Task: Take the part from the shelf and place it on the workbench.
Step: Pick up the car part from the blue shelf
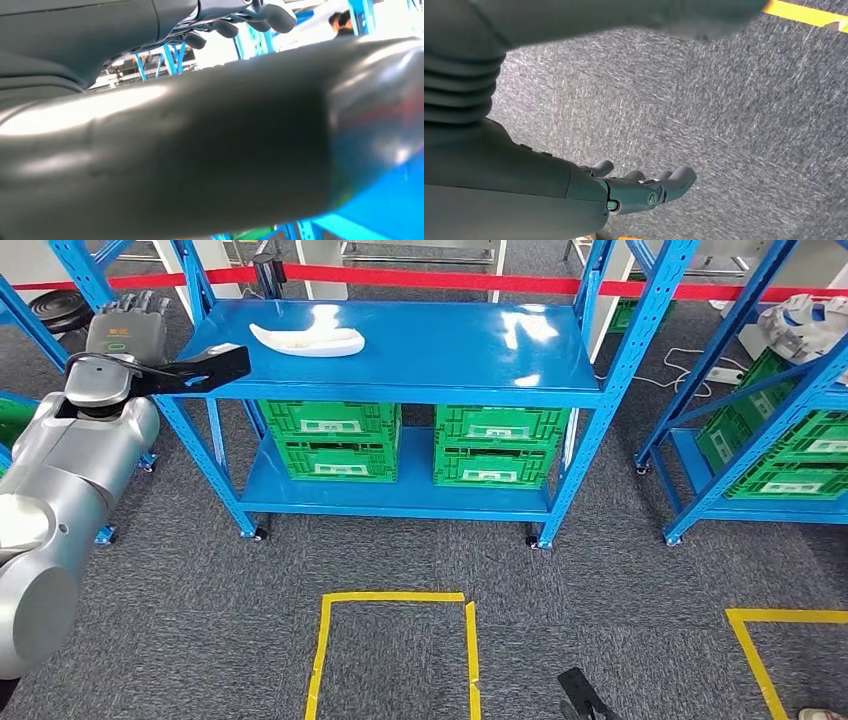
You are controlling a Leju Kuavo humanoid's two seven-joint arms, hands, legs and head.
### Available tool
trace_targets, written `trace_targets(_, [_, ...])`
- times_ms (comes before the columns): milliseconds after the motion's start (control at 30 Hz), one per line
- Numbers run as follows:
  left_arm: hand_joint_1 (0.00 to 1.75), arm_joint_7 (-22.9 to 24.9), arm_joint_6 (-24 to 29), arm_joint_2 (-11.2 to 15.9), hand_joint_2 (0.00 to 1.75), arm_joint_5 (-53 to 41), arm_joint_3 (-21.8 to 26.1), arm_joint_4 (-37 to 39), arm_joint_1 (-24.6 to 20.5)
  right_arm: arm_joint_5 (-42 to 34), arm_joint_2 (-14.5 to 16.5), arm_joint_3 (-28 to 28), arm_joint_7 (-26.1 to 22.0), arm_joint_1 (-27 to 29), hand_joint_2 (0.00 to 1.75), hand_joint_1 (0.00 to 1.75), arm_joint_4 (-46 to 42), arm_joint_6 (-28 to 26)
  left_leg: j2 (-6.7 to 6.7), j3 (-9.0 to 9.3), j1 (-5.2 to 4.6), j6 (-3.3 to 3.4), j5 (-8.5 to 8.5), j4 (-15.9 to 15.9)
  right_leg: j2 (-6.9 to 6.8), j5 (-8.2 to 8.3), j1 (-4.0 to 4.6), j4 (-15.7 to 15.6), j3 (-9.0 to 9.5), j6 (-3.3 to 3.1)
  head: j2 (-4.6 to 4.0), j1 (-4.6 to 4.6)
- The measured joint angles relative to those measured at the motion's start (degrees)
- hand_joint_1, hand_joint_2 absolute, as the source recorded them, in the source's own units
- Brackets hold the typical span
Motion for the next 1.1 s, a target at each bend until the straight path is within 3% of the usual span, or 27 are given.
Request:
trace_targets(100, [0.0,-0.3,0.0,-0.2,0.0,0.0,0.0,-0.1,-0.1,0.0,0.1,-0.1,0.0,0.0,0.0,0.0,0.0,0.0,-0.09,0.17,0.04,-0.93,-0.26,-0.3,0.04,-0.31,-0.04,-1.3,0.84,-0.61,0.0,0.01])
trace_targets(167, [0.0,-0.6,0.3,-0.3,0.0,0.0,0.0,-0.4,-0.3,0.0,0.2,-0.1,0.0,0.0,0.0,0.0,0.0,0.0,0.23,-0.53,0.07,-1.61,-1.3,1.5,-0.01,-0.4,-0.42,-2.0,1.76,-1.23,0.0,-0.16])
trace_targets(200, [0.0,-0.8,0.4,-0.3,0.0,0.0,0.0,-0.4,-0.4,0.0,0.2,-0.2,0.0,0.0,0.0,0.0,0.0,-0.1,0.46,-1.88,0.18,-1.94,-2.43,4.3,-0.04,-0.56,-0.56,-2.2,2.24,-1.49,0.0,-0.29])
trace_targets(267, [0.0,-1.1,0.5,-0.4,0.0,0.0,0.0,-0.4,-0.5,0.0,0.3,-0.4,0.0,0.0,0.0,0.0,0.0,-0.1,0.82,-6.24,0.52,-2.54,-4.98,12.0,-0.03,-1.13,-0.61,-2.2,2.89,-1.74,0.0,-0.47])
trace_targets(300, [0.0,-1.2,0.5,-0.5,0.0,0.0,0.0,-0.3,-0.4,0.0,0.3,-0.5,0.0,0.1,0.0,0.0,0.0,-0.1,0.93,-8.21,0.71,-2.75,-5.45,15.0,-0.02,-1.45,-0.65,-2.2,3.24,-1.71,0.0,-0.47])
trace_targets(333, [0.0,-1.2,0.5,-0.5,0.0,0.0,0.0,-0.3,-0.3,0.0,0.3,-0.5,0.0,0.2,0.0,0.0,0.0,-0.1,1.02,-9.27,0.87,-2.9,-4.87,16.0,-0.01,-1.8,-0.69,-2.2,3.64,-1.61,0.0,-0.46])
trace_targets(367, [0.0,-1.3,0.5,-0.5,0.0,0.0,0.0,-0.3,-0.3,0.1,0.4,-0.5,0.0,0.3,0.0,0.0,0.0,-0.1,1.13,-9.1,0.98,-2.97,-3.16,14.6,0.0,-2.16,-0.76,-2.2,4.12,-1.45,0.0,-0.48])
trace_targets(433, [0.0,-1.4,0.5,-0.6,0.0,0.0,0.0,-0.4,-0.4,0.1,0.4,-0.6,0.0,0.3,0.0,0.0,0.0,-0.1,1.45,-6.04,1.09,-2.96,1.65,6.9,0.0,-3.04,-0.9,-2.2,5.21,-0.96,0.0,-0.47])
trace_targets(467, [0.0,-1.4,0.5,-0.7,0.0,0.0,0.0,-0.4,-0.6,0.1,0.4,-0.6,0.0,0.2,0.0,0.0,0.0,0.0,1.58,-4.23,1.01,-2.77,3.03,3.0,0.03,-3.48,-0.88,-2.1,5.56,-0.6,0.0,-0.49])
trace_targets(533, [0.0,-1.5,0.5,-0.7,0.0,0.0,0.0,-0.4,-0.9,0.3,0.4,-0.7,0.0,0.1,0.0,0.0,0.0,0.0,1.64,-2.42,0.8,-2.06,3.33,-0.7,0.03,-3.91,-0.74,-2.1,5.87,0.17,0.0,-0.39])
trace_targets(633, [0.0,-1.9,0.6,-0.8,0.0,0.0,0.0,-0.4,-1.0,0.4,0.5,-0.8,0.0,0.0,0.0,0.0,0.0,0.2,1.33,-1.71,0.81,-0.73,2.6,-1.1,0.0,-4.12,-0.73,-1.3,5.77,1.0,0.0,-0.26])
trace_targets(700, [0.0,-2.0,0.6,-1.1,0.0,0.0,0.0,-0.5,-1.2,0.5,0.6,-0.9,0.0,-0.1,0.0,0.0,0.0,0.3,1.22,-1.02,0.93,0.01,2.16,-1.2,0.05,-5.39,-0.82,3.0,3.41,1.34,0.0,-0.15])
trace_targets(800, [0.0,-2.2,0.6,-1.5,0.0,0.3,0.0,-0.5,-0.9,0.5,0.6,-1.1,0.0,-0.2,0.0,0.0,0.0,0.3,0.91,-0.25,0.7,0.58,1.25,-1.2,0.09,-8.55,-0.75,13.5,-3.72,1.54,0.0,0.01])
trace_targets(833, [0.0,-2.2,0.6,-1.6,0.0,0.4,0.0,-0.5,-0.7,0.6,0.7,-1.1,0.0,-0.1,0.0,0.0,0.0,0.3,0.77,0.16,0.6,0.61,0.86,-1.2,0.1,-8.33,-0.72,14.7,-5.28,1.47,0.0,0.03])
trace_targets(867, [0.0,-2.2,0.6,-1.6,0.0,0.4,0.0,-0.5,-0.6,0.7,0.7,-1.1,0.0,0.0,0.0,0.0,0.0,0.3,0.66,0.68,0.51,0.57,0.42,-1.1,0.1,-6.9,-0.68,13.8,-5.79,1.32,0.0,0.04])
trace_targets(933, [0.0,-2.2,0.7,-1.5,0.0,0.5,0.0,-0.5,-0.5,1.1,0.7,-1.1,0.0,0.0,0.0,0.0,0.0,0.4,0.57,1.86,0.4,0.38,-0.57,-1.1,0.09,-1.4,-0.51,6.5,-3.9,0.71,0.0,0.04])
trace_targets(967, [0.0,-2.2,0.8,-1.5,0.0,0.5,0.0,-0.5,-0.5,1.2,0.7,-1.1,0.0,0.0,0.0,0.0,0.0,0.6,0.55,2.33,0.32,0.18,-1.02,-1.0,0.08,0.39,-0.29,2.7,-2.63,0.32,0.0,0.04])
trace_targets(1033, [0.0,-2.2,0.9,-1.3,0.0,0.5,0.0,-0.4,-0.4,1.4,0.7,-1.1,0.1,-0.1,0.0,0.0,0.0,0.8,0.48,2.79,0.28,-0.44,-1.64,-1.1,0.11,1.66,0.13,-1.6,-1.0,-0.33,0.0,0.05])
trace_targets(1100, [0.0,-2.2,0.9,-1.0,0.0,0.6,0.0,-0.5,-0.2,1.5,0.8,-1.1,0.2,-0.1,0.0,0.0,0.0,0.9,0.41,3.17,0.24,-1.2,-1.7,-1.0,0.13,1.19,0.19,-2.2,-0.22,-0.88,0.0,0.08])
